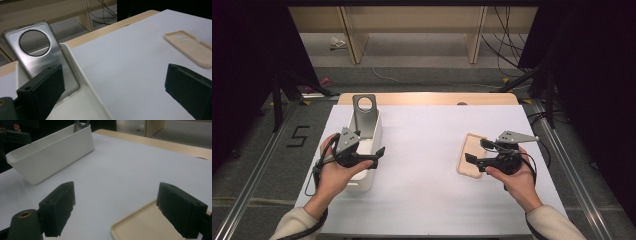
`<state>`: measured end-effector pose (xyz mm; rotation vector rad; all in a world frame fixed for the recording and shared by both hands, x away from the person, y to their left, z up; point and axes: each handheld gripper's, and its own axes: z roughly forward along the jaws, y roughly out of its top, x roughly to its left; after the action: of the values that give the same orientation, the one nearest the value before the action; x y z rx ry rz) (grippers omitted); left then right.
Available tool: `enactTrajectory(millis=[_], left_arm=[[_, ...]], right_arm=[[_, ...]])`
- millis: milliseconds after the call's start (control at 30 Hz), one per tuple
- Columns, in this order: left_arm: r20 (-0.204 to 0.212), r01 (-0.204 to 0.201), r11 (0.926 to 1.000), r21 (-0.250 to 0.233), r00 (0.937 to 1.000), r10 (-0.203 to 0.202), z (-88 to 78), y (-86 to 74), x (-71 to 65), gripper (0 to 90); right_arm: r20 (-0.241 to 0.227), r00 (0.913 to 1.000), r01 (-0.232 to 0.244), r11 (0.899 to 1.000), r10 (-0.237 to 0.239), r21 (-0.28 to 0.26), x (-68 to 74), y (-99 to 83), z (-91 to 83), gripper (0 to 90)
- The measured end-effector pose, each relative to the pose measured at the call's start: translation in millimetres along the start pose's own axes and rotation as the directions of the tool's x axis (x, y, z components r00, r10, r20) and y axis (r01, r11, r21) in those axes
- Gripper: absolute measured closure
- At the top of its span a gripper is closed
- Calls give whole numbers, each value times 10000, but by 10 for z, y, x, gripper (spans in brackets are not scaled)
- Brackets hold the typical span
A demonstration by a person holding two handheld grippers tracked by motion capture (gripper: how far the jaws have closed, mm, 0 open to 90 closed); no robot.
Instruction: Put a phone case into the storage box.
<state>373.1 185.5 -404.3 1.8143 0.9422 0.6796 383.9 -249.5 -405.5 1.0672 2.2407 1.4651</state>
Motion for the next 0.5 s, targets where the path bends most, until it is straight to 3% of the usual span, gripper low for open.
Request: enactTrajectory(millis=[500], left_arm=[[533,-699,9974,152,9962,690,-207,-189,-368,67]], right_arm=[[80,10000,41,10000,-41,46,-54,-33,-63,162]])
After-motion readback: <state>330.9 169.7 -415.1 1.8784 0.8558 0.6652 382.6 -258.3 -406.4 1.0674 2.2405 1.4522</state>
